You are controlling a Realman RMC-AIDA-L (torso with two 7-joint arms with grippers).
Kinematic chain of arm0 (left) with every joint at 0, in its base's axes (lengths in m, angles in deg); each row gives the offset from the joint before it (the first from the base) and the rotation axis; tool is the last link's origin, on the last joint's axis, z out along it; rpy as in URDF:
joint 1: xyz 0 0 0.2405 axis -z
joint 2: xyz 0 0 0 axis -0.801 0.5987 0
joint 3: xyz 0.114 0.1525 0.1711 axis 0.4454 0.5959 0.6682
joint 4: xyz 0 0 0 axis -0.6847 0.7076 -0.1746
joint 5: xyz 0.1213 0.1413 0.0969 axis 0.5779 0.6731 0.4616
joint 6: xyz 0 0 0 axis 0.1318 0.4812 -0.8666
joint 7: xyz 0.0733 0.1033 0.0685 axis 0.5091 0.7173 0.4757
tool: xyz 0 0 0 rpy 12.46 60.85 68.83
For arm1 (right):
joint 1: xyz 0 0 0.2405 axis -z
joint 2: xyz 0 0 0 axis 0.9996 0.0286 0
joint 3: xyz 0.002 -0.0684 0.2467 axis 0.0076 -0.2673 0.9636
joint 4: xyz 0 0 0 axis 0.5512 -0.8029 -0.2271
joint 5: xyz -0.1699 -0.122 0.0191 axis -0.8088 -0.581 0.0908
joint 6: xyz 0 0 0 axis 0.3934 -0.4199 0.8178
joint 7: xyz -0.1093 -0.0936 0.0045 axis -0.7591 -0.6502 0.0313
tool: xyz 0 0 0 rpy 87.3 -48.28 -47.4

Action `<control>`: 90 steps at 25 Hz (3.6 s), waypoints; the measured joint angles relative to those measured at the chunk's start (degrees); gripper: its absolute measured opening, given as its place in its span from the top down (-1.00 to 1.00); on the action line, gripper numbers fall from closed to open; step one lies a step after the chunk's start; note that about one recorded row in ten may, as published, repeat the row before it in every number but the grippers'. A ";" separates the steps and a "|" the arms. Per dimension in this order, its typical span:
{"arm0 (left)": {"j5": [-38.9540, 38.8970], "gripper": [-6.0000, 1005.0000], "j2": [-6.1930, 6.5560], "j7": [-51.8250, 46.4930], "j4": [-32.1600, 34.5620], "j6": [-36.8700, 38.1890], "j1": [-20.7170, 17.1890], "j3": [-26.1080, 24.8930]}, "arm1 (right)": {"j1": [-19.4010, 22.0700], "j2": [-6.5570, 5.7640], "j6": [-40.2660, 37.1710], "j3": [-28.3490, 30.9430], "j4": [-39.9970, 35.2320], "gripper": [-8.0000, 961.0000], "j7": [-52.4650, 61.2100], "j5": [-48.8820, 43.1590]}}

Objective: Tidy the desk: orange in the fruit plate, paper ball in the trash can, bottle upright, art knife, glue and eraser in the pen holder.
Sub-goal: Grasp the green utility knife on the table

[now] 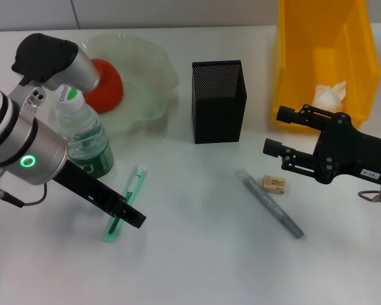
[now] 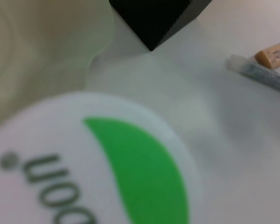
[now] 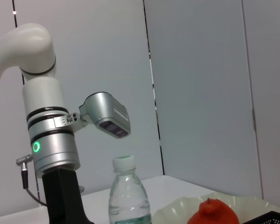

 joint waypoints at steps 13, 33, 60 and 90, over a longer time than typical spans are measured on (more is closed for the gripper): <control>2.26 -0.36 -0.12 -0.72 0.73 -0.90 1.38 2.82 | 0.27 0.00 0.03 0.00 0.05 -0.43 0.00 0.22; 4.74 -0.36 -0.45 -3.72 0.85 -0.85 3.66 7.06 | 0.44 0.09 0.02 0.00 0.44 -0.43 0.00 0.22; 5.73 -0.36 -0.45 -3.60 -0.05 -2.42 4.13 8.23 | 0.41 0.09 0.07 0.00 0.61 -0.43 0.00 0.22; 6.63 -0.36 -0.42 -3.28 -4.17 -4.19 6.25 9.12 | 0.27 0.11 0.72 0.09 0.70 -0.43 0.00 0.31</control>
